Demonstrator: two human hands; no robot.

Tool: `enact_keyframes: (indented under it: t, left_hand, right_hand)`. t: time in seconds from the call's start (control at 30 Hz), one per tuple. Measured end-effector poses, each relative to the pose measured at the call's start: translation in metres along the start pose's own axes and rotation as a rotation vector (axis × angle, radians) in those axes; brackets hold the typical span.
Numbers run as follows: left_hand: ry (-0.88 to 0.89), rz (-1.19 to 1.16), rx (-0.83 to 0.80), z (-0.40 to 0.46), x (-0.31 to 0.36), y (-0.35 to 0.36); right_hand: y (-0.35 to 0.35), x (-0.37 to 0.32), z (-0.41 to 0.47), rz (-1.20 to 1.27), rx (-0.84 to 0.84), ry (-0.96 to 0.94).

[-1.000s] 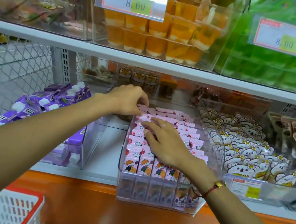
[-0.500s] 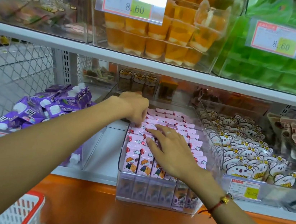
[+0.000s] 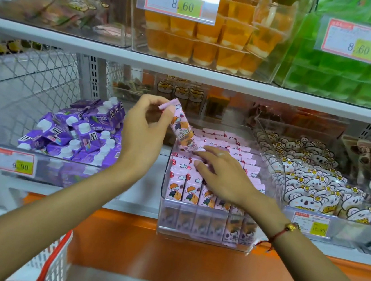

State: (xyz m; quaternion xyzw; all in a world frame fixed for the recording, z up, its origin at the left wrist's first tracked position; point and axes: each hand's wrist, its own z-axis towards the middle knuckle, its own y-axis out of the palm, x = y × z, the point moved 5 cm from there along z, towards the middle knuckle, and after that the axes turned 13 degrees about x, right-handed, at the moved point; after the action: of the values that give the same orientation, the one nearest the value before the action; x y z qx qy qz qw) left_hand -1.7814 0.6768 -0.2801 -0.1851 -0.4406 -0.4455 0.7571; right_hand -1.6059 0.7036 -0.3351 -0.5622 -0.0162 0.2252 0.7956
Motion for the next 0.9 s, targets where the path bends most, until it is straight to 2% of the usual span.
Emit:
enact_keyframes:
  t: [0.13, 0.2, 0.27, 0.33, 0.47, 0.53, 0.63, 0.77, 0.9]
  left_hand:
    - [-0.045, -0.155, 0.085, -0.017, 0.025, -0.021]
    - [-0.062, -0.202, 0.063, -0.026, 0.034, -0.027]
    - [-0.085, -0.219, -0.003, -0.035, 0.038, -0.025]
    - [-0.101, -0.207, -0.073, -0.045, 0.037, -0.019]
    - [-0.164, -0.224, -0.187, -0.056, 0.025, -0.010]
    - [-0.200, -0.207, -0.229, -0.057, 0.016, -0.006]
    - [-0.174, -0.108, -0.313, -0.063, 0.004, -0.001]
    - [-0.065, 0.060, -0.441, -0.075, 0.000, 0.002]
    - [0.079, 0.140, -0.377, -0.073, 0.006, -0.001]
  right_hand:
    - [-0.024, -0.013, -0.020, 0.061, 0.172, -0.016]
    - [-0.041, -0.021, -0.040, 0.345, 0.266, 0.046]
    - [-0.049, -0.032, -0.055, 0.671, 0.223, 0.137]
    - [-0.048, -0.040, -0.061, 0.833, 0.150, 0.175]
    - [-0.046, -0.044, -0.056, 0.805, 0.278, 0.139]
    - [-0.042, -0.033, -0.055, 0.937, 0.332, 0.305]
    - [-0.034, -0.019, -0.056, 1.178, 0.290, 0.571]
    - [-0.034, -0.021, -0.058, 1.248, 0.286, 0.567]
    - [-0.037, -0.027, -0.057, 1.257, 0.285, 0.519]
